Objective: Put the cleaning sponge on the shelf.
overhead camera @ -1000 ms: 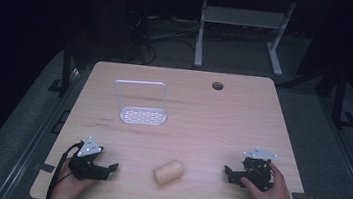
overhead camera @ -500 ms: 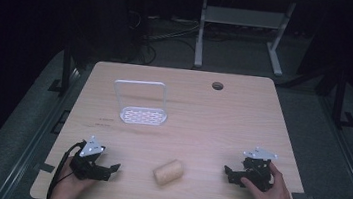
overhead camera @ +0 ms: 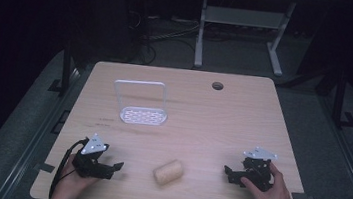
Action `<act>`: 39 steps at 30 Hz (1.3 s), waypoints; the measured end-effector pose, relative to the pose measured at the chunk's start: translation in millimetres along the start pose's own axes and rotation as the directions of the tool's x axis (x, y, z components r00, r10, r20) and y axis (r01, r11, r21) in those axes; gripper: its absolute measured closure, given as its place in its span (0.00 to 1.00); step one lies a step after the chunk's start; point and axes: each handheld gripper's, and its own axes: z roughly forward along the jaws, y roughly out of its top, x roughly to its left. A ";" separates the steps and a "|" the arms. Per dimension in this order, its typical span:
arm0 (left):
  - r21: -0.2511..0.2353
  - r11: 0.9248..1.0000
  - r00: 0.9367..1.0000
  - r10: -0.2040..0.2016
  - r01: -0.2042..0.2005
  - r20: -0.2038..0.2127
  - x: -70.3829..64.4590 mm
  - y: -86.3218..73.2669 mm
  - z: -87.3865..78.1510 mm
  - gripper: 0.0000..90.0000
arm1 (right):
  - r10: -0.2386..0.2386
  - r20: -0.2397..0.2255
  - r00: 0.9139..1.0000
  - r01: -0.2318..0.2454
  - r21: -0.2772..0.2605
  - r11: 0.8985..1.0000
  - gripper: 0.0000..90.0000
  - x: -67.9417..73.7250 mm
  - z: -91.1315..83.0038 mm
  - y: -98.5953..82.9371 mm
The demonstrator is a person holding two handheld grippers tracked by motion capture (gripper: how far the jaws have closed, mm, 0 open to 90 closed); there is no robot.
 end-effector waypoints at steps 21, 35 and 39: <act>-0.005 1.000 0.998 0.029 -0.029 0.047 -16.6 9.9 4.1 0.16 | 0.000 0.000 1.000 0.000 0.000 1.000 0.00 0.0 0.0 0.0; -0.009 0.999 0.996 0.054 -0.053 0.078 -29.3 14.7 8.4 0.16 | 0.000 0.000 1.000 0.000 0.000 1.000 0.00 0.0 0.0 0.0; -0.007 0.998 0.995 0.059 -0.058 0.084 -32.8 15.4 9.6 0.16 | 0.000 0.000 1.000 0.000 0.000 1.000 0.00 0.0 0.0 0.0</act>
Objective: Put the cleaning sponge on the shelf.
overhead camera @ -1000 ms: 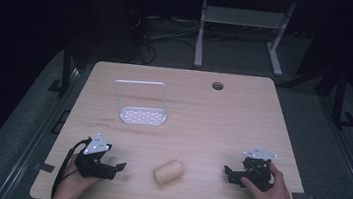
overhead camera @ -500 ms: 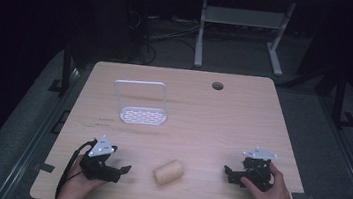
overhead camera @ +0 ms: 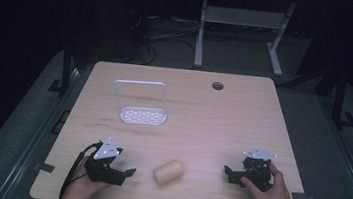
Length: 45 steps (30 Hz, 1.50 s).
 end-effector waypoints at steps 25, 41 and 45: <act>0.008 0.999 0.996 0.043 -0.043 0.075 -22.5 6.7 11.6 0.16 | 0.001 0.000 1.000 -0.001 0.000 1.000 0.00 0.0 0.0 0.0; 0.029 0.993 0.983 0.113 -0.118 0.148 -38.1 20.6 17.7 0.16 | 0.000 0.000 1.000 0.000 0.000 1.000 0.00 0.0 0.0 0.0; 0.034 0.990 0.980 0.127 -0.133 0.154 -40.5 25.6 19.0 0.16 | 0.001 0.000 1.000 -0.001 0.001 1.000 0.00 0.0 -0.1 0.1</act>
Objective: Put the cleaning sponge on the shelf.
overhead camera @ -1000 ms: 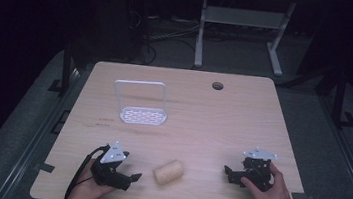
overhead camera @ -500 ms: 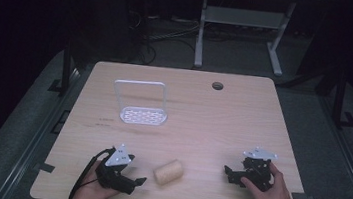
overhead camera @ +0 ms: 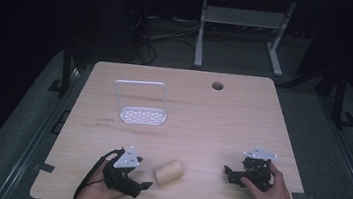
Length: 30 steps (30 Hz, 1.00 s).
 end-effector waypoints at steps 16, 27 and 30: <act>0.028 0.999 0.999 0.037 -0.038 0.029 -3.3 24.7 9.6 0.16 | 0.000 0.001 1.000 0.000 -0.002 1.000 0.00 0.0 0.2 -0.1; 0.046 0.998 0.998 0.048 -0.050 0.045 -6.9 40.2 18.5 0.16 | -0.003 0.001 1.000 0.003 -0.002 1.000 0.00 -0.2 0.2 -0.2; 0.045 0.997 0.997 0.052 -0.055 0.052 -7.2 44.4 20.9 0.16 | -0.003 0.001 1.000 0.003 -0.002 1.000 0.00 -0.2 0.2 -0.1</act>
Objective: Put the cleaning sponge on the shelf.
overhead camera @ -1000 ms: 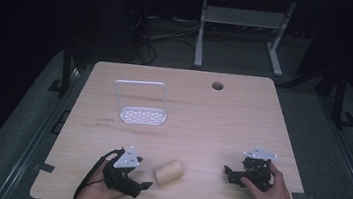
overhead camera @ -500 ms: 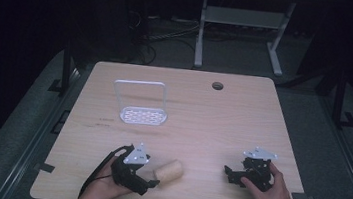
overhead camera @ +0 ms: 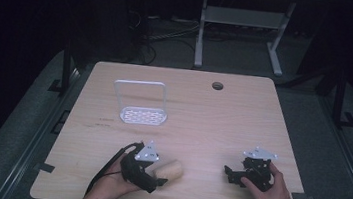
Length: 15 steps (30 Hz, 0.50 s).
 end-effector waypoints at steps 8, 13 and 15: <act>0.006 1.000 1.000 0.016 -0.016 0.011 -0.1 10.7 8.0 0.16 | 0.000 0.000 1.000 0.000 0.000 1.000 0.00 0.0 0.0 0.0; 0.014 1.000 1.000 0.023 -0.023 0.018 0.4 16.0 15.3 0.16 | 0.000 0.000 1.000 0.000 0.000 1.000 0.00 0.0 0.0 0.0; 0.015 1.000 1.000 0.024 -0.024 0.021 0.4 16.6 16.7 0.16 | 0.000 0.000 1.000 0.000 0.000 1.000 0.00 0.0 0.0 0.0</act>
